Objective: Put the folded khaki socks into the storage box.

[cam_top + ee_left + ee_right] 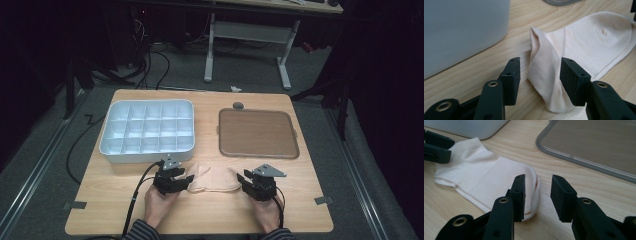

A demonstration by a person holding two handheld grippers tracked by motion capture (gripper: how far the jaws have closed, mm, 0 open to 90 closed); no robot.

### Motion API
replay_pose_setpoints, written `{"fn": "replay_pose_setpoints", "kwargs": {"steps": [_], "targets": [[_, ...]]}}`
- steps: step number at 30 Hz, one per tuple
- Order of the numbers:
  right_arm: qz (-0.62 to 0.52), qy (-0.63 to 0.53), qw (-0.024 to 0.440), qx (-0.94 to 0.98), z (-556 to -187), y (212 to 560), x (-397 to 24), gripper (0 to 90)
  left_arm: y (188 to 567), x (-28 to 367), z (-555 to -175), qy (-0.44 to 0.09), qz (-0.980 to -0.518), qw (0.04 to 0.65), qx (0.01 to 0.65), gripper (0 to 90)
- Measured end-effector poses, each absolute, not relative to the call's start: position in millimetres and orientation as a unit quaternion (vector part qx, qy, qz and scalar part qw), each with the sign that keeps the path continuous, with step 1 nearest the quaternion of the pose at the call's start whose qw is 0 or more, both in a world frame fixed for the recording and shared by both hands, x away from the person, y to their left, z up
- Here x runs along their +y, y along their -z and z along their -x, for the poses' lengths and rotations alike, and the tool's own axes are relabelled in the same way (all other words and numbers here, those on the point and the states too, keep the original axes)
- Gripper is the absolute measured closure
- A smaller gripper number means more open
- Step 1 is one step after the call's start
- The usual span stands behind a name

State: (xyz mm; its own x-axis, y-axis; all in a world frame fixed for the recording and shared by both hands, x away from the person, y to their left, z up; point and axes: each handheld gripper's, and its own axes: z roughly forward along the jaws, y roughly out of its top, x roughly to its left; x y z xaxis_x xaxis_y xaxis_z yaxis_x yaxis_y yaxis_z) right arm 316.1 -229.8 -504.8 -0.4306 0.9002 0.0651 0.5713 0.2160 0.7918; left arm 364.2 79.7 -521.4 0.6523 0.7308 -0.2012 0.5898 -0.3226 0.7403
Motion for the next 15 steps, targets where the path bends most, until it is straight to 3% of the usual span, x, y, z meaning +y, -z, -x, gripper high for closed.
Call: {"fn": "replay_pose_setpoints", "kwargs": {"steps": [7,15], "targets": [[-0.448,-0.422,0.204,0.761,-309,494,-209,74.4,525,82,-366,-0.087,-0.801,0.418,0.420,48.6],[-0.439,-0.418,0.160,0.779,-318,509,-183,81.0,529,84,-366,-0.083,-0.800,0.414,0.427,48.5]]}}
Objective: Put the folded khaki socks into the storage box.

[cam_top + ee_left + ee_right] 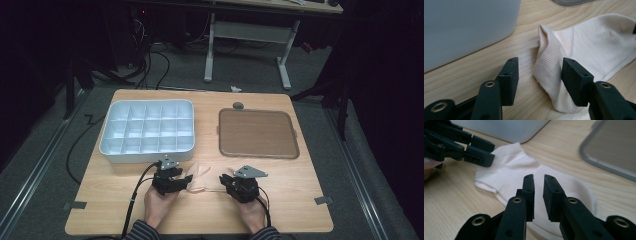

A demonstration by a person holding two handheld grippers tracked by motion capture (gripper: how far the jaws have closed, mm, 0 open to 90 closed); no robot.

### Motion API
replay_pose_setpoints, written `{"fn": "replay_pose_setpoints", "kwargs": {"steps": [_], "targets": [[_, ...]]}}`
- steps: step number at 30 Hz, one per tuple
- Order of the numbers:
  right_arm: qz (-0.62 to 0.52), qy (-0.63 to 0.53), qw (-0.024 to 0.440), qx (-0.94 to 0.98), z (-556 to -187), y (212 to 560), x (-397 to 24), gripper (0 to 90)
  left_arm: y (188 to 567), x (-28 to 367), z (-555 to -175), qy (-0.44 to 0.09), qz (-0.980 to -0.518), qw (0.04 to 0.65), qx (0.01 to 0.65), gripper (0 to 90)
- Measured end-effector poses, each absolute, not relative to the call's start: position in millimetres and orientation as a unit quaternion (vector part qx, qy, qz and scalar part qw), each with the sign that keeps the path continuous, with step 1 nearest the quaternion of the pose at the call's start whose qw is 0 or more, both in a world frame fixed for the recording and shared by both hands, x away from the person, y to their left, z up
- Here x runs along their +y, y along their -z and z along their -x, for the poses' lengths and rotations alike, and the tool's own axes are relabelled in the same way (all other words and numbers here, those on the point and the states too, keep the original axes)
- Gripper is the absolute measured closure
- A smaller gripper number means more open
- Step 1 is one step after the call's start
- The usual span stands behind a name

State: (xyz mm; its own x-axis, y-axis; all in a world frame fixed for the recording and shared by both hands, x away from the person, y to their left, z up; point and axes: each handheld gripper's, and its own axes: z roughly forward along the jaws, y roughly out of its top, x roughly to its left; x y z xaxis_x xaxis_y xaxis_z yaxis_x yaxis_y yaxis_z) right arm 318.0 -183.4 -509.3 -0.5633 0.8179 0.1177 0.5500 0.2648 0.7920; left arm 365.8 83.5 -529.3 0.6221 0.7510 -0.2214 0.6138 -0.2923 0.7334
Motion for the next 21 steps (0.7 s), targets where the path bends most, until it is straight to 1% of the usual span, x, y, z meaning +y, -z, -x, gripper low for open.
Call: {"fn": "replay_pose_setpoints", "kwargs": {"steps": [8,9,10,12,14,15,19,20,21], "targets": [[-0.428,-0.406,0.151,0.793,-322,519,-164,83.6,532,79,-363,-0.083,-0.804,0.415,0.417,49.5],[-0.426,-0.406,0.151,0.794,-323,520,-161,83.7,532,79,-362,-0.085,-0.806,0.414,0.414,50.7],[-0.424,-0.406,0.150,0.795,-325,521,-157,83.9,531,78,-362,-0.086,-0.808,0.412,0.412,53.8],[-0.424,-0.405,0.148,0.796,-325,521,-155,83.9,531,78,-361,-0.087,-0.809,0.412,0.411,55.2],[-0.422,-0.405,0.148,0.797,-327,523,-152,84.1,531,78,-361,-0.087,-0.811,0.410,0.408,59.6],[-0.423,-0.403,0.148,0.798,-327,523,-151,84.2,531,78,-360,-0.088,-0.812,0.410,0.406,59.6],[-0.425,-0.393,0.147,0.802,-329,527,-149,84.3,532,77,-359,-0.090,-0.814,0.411,0.400,65.4],[-0.425,-0.393,0.147,0.802,-329,527,-149,84.3,532,77,-358,-0.090,-0.814,0.411,0.400,65.4],[-0.425,-0.383,0.147,0.807,-329,531,-147,84.5,532,77,-359,-0.084,-0.814,0.413,0.400,68.7]]}}
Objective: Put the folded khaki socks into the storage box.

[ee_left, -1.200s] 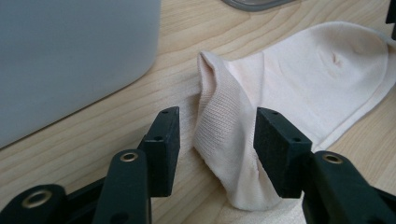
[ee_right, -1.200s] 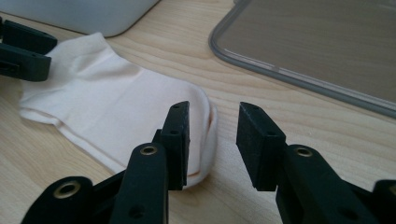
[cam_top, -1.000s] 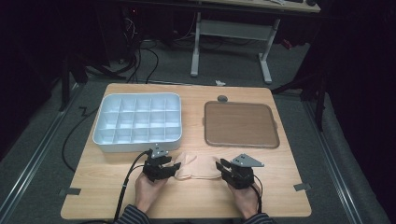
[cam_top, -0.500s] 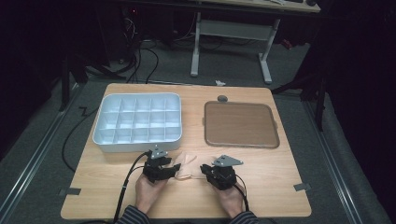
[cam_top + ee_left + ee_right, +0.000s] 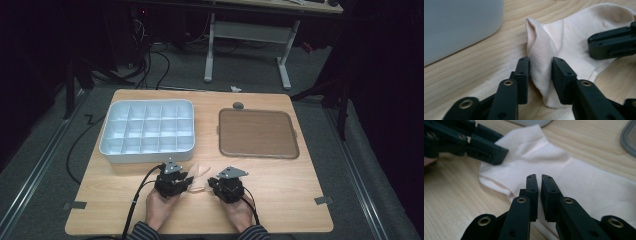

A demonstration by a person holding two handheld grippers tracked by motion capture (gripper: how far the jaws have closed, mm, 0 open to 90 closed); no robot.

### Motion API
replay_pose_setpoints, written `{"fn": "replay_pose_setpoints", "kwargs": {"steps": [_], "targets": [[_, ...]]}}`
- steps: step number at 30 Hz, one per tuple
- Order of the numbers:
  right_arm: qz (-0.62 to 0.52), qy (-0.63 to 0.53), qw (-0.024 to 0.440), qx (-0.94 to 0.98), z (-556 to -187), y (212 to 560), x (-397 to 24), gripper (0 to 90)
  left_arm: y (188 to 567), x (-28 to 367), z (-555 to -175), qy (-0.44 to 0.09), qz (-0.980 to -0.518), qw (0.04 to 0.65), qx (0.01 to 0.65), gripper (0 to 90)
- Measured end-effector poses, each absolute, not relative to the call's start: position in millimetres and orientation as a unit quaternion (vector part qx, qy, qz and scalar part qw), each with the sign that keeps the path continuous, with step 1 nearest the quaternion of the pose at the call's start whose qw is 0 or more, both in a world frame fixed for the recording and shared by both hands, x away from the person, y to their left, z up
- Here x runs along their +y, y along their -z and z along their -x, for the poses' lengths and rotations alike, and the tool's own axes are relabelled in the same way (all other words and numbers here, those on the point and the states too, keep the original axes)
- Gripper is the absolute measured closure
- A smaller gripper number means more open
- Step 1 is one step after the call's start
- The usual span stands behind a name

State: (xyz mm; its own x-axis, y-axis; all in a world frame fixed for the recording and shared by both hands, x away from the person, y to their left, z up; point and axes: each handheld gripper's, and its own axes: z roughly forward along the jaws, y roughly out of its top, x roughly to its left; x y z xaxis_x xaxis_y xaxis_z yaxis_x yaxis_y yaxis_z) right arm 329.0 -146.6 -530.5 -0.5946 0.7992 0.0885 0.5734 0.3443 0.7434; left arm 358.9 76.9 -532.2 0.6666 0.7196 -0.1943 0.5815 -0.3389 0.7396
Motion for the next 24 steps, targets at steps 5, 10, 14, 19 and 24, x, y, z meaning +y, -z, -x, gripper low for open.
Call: {"fn": "replay_pose_setpoints", "kwargs": {"steps": [5,10,14,19,24], "targets": [[-0.421,-0.379,0.156,0.809,-327.3,532.0,-144.5,84.6,532.4,76.3,-359.4,-0.076,-0.814,0.414,0.401,75.0],[-0.419,-0.379,0.156,0.811,-327.6,532.3,-145.0,84.9,531.5,76.5,-361.5,-0.063,-0.813,0.413,0.406,77.4],[-0.420,-0.379,0.155,0.810,-327.5,532.4,-145.0,85.2,530.0,76.4,-363.1,-0.059,-0.815,0.411,0.404,79.0],[-0.417,-0.375,0.151,0.814,-328.0,531.5,-145.1,85.5,525.9,78.9,-364.3,-0.051,-0.810,0.425,0.400,80.2],[-0.413,-0.370,0.149,0.819,-329.2,530.3,-144.8,85.5,523.0,80.1,-364.4,-0.044,-0.807,0.437,0.395,80.7]]}}
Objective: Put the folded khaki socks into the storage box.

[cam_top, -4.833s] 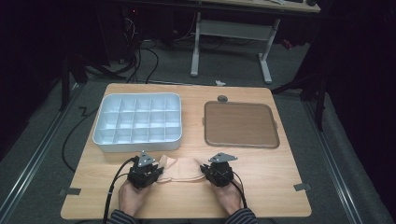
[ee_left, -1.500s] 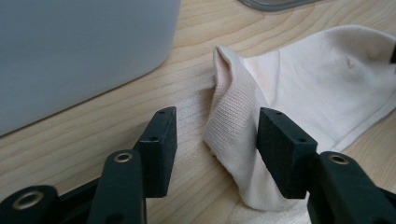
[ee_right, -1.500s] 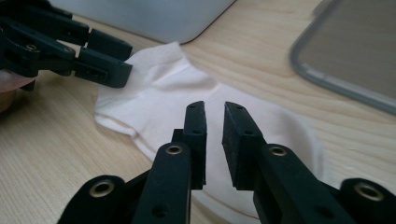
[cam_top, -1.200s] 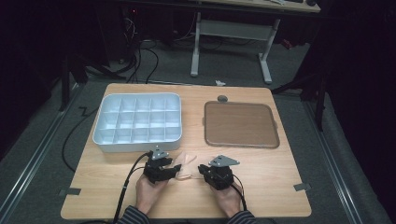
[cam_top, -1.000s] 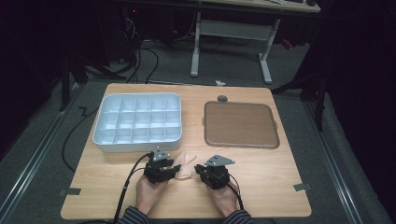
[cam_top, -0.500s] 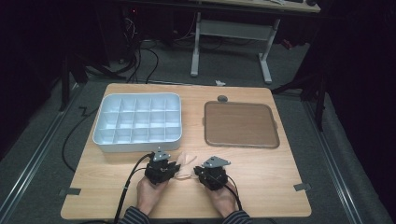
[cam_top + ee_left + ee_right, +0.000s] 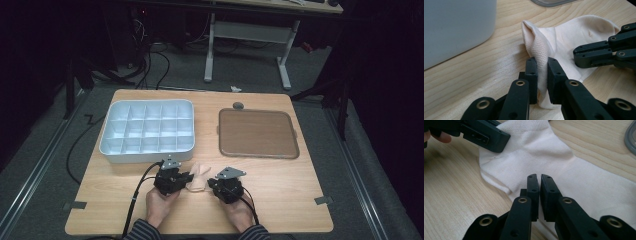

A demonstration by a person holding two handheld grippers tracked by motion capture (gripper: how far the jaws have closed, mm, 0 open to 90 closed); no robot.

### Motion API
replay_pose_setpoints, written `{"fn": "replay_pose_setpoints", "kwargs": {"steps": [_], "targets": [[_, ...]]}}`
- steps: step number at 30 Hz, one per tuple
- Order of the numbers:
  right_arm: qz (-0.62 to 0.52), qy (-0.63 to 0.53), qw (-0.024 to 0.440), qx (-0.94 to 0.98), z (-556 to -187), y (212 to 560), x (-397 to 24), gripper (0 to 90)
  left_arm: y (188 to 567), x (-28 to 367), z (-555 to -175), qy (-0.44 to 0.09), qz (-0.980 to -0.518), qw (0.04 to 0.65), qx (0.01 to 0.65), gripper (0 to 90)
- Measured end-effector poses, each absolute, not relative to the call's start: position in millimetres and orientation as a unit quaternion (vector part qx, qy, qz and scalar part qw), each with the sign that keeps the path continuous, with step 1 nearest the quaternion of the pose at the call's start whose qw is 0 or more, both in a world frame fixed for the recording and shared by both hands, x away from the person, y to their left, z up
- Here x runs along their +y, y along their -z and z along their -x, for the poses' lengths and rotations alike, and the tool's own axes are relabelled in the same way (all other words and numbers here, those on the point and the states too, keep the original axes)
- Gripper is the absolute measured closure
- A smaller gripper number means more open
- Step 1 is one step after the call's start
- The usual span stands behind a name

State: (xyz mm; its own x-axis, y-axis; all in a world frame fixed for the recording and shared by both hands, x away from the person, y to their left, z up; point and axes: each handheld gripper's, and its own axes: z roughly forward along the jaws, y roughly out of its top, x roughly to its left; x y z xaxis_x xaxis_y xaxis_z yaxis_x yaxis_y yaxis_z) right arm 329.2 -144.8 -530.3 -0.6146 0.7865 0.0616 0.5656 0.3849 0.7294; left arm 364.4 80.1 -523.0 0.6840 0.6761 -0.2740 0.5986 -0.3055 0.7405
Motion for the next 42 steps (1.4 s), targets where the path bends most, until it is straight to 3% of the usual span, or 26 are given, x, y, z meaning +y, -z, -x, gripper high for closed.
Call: {"fn": "replay_pose_setpoints", "kwargs": {"steps": [42], "targets": [[-0.375,-0.371,0.122,0.841,-337,529,-118,86.7,484,85,-361,-0.009,-0.805,0.482,0.345,81.0]]}}
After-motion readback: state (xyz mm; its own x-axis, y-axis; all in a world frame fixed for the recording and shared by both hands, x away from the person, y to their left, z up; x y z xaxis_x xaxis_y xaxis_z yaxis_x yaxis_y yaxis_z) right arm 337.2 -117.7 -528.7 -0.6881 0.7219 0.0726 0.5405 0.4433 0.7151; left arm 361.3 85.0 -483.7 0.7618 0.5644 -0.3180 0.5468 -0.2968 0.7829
